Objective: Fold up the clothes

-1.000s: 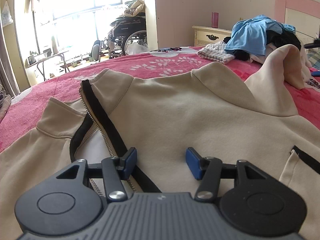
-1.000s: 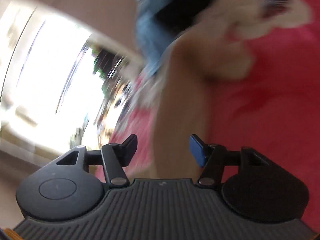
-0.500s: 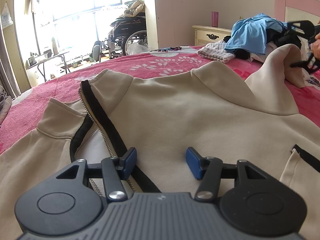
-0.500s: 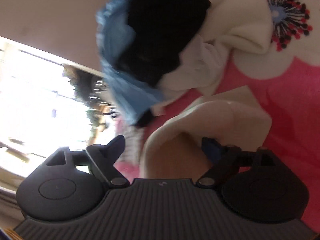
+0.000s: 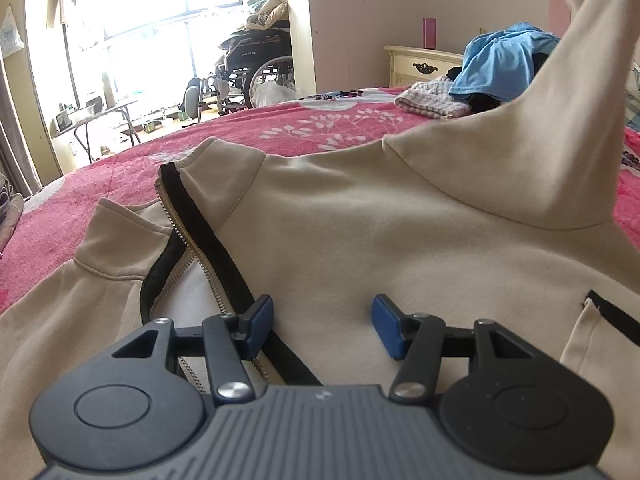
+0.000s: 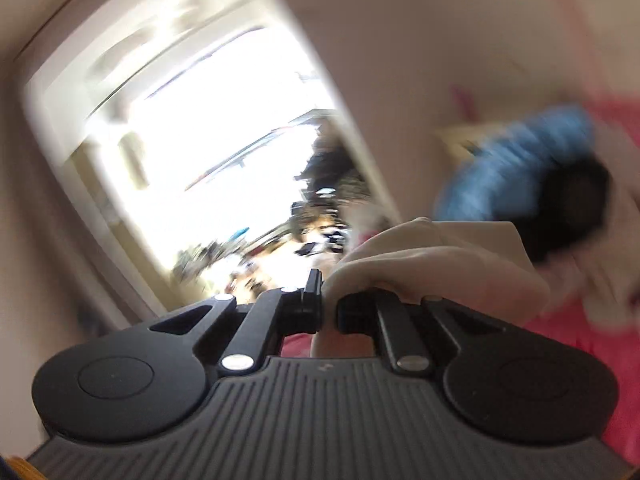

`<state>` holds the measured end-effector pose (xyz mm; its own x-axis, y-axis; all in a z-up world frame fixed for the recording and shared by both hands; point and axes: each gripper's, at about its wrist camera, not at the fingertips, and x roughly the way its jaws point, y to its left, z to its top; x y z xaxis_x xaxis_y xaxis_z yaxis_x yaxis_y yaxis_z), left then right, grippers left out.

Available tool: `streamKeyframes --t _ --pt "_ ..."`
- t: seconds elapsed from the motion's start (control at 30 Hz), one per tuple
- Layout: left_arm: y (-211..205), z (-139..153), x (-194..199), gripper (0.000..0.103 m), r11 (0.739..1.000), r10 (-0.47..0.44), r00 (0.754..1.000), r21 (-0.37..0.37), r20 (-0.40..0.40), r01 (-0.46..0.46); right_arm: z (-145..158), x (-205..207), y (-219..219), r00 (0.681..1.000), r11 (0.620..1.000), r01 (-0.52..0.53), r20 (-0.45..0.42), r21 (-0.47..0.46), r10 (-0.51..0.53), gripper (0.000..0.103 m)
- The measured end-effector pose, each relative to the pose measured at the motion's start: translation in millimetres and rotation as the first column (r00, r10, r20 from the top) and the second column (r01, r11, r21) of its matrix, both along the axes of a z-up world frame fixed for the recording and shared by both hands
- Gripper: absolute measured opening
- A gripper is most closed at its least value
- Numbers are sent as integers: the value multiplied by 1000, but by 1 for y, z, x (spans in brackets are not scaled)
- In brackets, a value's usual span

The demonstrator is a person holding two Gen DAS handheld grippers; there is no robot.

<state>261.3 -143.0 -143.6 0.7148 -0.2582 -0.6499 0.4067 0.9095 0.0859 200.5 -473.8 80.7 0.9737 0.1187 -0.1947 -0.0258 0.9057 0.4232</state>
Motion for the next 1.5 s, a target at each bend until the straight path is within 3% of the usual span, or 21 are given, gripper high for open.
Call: streamKeyframes --t 0.1,0.2,0.23,0.3,0.33,0.37,0.47,0.57,0.67,0.8,0.9,0.93,0.97,1.03,1.07,1.17,1.3,1.4,1.43,1.47,1.5 --pt "18 17 5 57 998 49 998 -42 -49 -51 16 -27 76 986 960 -146 37 -239 160 7" --pt "64 38 6 57 978 159 983 -121 -94 -170 8 -57 158 954 843 -257 16 -472 300 9" --pt "83 44 5 57 966 201 973 -143 -112 -217 -5 -66 180 943 814 -301 -25 -497 333 14" --pt "125 50 3 58 934 284 947 -177 -152 -309 -31 -83 223 915 755 -385 -112 -532 387 39" --pt "144 52 1 58 917 323 931 -188 -170 -352 -50 -90 239 906 756 -419 -170 -504 389 61" --pt "163 54 -2 58 902 354 917 -194 -181 -386 -69 -95 250 880 751 -475 -245 -458 407 72" --pt "205 57 -13 58 871 412 889 -202 -199 -448 -118 -116 285 782 681 -608 -457 -408 425 73" --pt "215 66 -27 58 881 366 909 -240 -197 -407 -131 -135 292 708 664 -672 -546 -327 448 73" --pt "210 76 -41 62 913 255 946 -273 -200 -304 -107 -140 278 657 728 -673 -558 -131 507 73" --pt "200 82 -53 64 932 115 959 -306 -258 -194 -73 -140 233 672 831 -512 -500 217 546 74" --pt "210 82 -61 66 911 88 948 -360 -304 -200 -79 -137 196 712 819 -297 -458 490 532 77" --pt "216 82 -64 67 900 83 945 -382 -318 -207 -90 -135 186 719 784 -210 -450 585 529 77" --pt "221 82 -65 69 890 77 943 -403 -323 -211 -106 -132 177 723 719 -109 -442 687 531 77" --pt "231 84 -67 76 862 58 939 -458 -339 -218 -142 -135 168 740 553 64 -411 831 533 77" --pt "233 84 -67 80 851 50 938 -476 -344 -220 -153 -137 172 740 527 100 -417 844 528 77" --pt "219 84 -60 83 896 71 942 -395 -327 -204 -186 -142 182 740 447 204 -436 871 513 77" --pt "190 71 -45 76 960 92 946 -224 -310 -167 -211 -131 202 738 441 228 -450 868 503 77" --pt "177 67 -46 40 977 100 956 -152 -277 -147 -220 -123 210 732 454 219 -453 864 508 77" --pt "175 68 -49 20 979 99 959 -148 -267 -142 -221 -122 211 728 461 216 -457 861 511 77" --pt "174 72 -53 9 979 98 964 -152 -248 -138 -222 -123 211 725 467 214 -460 858 512 77" --pt "172 76 -58 9 979 95 970 -154 -225 -132 -222 -125 210 725 467 215 -461 857 512 77"
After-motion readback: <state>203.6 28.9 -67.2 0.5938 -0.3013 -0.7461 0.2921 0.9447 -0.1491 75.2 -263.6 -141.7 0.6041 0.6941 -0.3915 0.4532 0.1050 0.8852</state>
